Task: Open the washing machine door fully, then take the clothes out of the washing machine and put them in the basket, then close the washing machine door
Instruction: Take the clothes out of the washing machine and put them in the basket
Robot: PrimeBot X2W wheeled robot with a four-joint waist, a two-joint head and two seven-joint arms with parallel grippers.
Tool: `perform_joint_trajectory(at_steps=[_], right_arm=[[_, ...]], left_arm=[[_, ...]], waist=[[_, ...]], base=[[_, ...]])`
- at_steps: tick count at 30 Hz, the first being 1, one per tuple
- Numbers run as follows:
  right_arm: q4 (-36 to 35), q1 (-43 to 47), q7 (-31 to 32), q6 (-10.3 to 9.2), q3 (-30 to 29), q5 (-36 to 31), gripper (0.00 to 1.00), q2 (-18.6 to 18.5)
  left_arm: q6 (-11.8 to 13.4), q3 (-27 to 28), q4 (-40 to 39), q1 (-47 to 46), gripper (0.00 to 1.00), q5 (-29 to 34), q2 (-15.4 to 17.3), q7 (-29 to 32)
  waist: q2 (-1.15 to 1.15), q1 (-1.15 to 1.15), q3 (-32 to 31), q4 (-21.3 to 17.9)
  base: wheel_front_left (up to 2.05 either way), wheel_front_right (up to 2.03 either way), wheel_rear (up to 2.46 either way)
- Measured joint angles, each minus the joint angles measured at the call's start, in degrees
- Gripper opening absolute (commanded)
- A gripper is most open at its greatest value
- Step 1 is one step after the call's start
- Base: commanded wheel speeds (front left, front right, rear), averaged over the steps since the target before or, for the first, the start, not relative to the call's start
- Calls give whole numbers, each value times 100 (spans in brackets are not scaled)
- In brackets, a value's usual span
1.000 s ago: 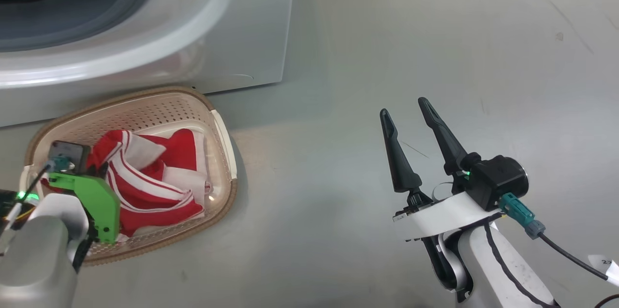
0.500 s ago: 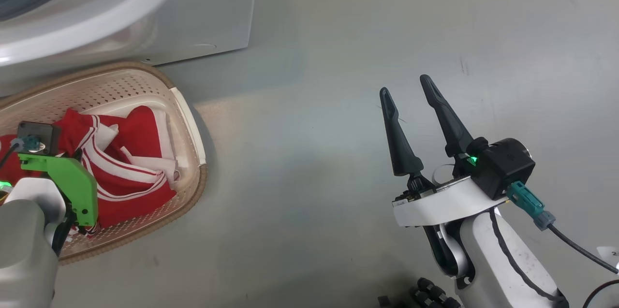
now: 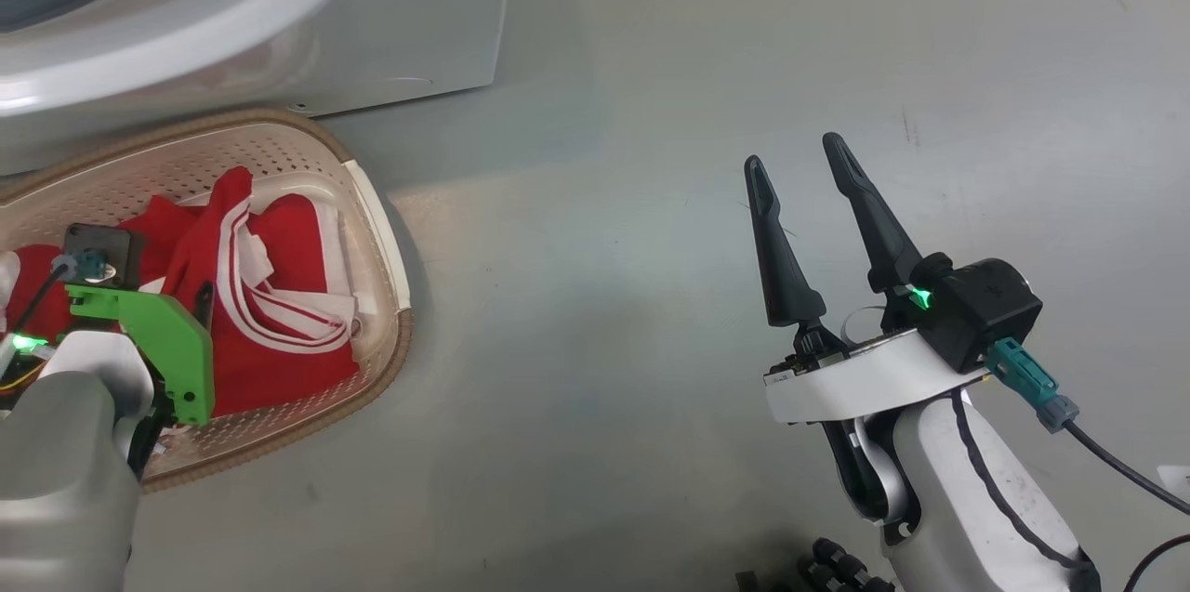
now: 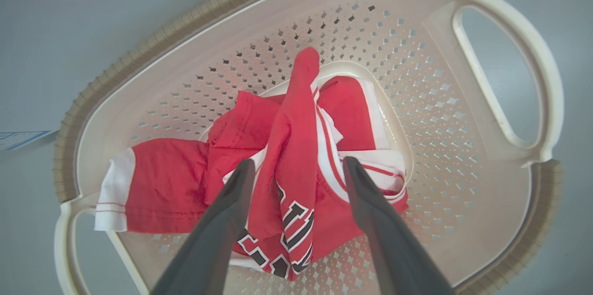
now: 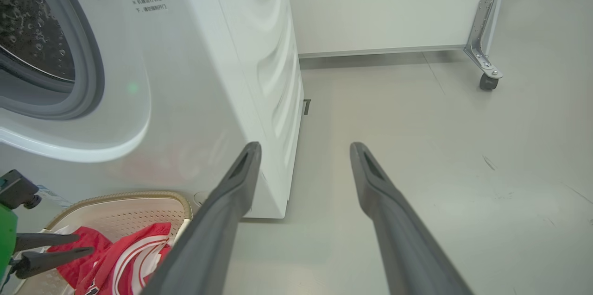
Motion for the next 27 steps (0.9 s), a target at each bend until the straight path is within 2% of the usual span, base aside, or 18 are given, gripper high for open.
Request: perform_joint_trajectory(at_steps=[13, 21, 27], right_arm=[[212, -38, 0, 24, -265, -188, 100, -2], [411, -35, 0, 168, -495, -261, 100, -45], [508, 27, 0, 232, -605, -271, 100, -64]], left_arm=[[0, -297, -105, -1, 100, 157, -401, -903], [0, -304, -232, 103, 100, 148, -576, -1635], [0, -265, -366, 377, 100, 111, -597, -1764]], waist=[[0, 0, -410, 425], [0, 0, -821, 848], [0, 0, -1167, 1110]], base=[[0, 0, 0], [0, 0, 0], [0, 0, 0]])
